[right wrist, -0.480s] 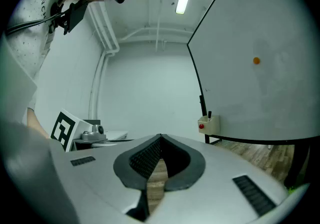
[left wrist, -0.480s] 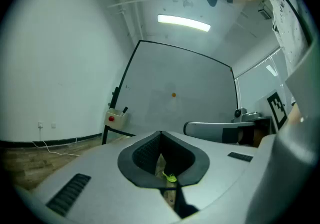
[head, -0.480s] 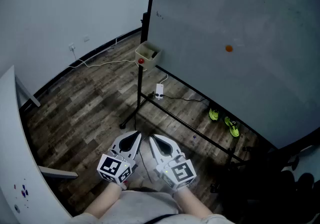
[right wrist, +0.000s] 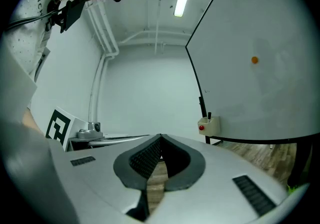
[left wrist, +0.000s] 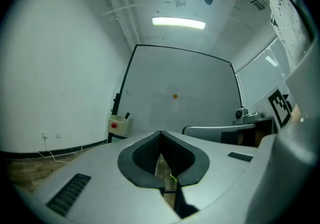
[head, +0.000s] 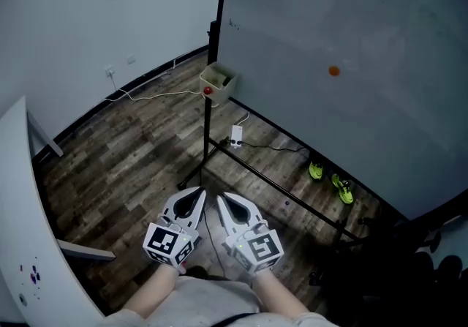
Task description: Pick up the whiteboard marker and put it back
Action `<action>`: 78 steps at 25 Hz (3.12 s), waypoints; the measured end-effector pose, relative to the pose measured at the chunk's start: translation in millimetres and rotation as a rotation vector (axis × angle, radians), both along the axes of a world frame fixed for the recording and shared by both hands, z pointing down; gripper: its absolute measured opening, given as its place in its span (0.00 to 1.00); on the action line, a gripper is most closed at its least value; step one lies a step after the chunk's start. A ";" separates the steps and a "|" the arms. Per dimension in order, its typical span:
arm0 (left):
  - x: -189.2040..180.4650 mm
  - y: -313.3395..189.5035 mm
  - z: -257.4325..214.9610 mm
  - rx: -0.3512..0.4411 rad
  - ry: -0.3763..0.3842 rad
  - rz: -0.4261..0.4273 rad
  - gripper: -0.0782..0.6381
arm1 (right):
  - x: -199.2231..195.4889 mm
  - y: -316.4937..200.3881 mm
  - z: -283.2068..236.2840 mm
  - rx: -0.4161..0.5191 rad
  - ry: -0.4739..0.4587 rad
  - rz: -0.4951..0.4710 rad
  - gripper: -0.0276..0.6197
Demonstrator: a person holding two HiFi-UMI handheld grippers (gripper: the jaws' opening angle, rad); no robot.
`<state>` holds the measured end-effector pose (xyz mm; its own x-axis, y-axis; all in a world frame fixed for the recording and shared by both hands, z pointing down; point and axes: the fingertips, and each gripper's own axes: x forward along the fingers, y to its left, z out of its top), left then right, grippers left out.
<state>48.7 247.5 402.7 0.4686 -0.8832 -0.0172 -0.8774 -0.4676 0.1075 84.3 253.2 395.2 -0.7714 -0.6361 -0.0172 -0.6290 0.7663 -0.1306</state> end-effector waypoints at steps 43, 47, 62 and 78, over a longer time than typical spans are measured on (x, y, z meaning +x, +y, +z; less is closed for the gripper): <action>-76.8 -267.4 9.3 -0.026 0.025 0.187 0.13 | -90.0 -256.8 11.6 0.001 0.018 0.125 0.07; -90.6 -286.1 10.1 -0.022 0.011 0.214 0.13 | -106.5 -276.9 14.8 -0.003 0.019 0.142 0.07; -102.6 -308.0 13.5 -0.026 0.039 0.272 0.13 | -125.7 -300.0 17.3 -0.010 0.050 0.175 0.07; -89.2 -350.0 17.4 -0.035 0.047 0.279 0.13 | -96.0 -346.9 8.0 0.024 0.088 0.260 0.07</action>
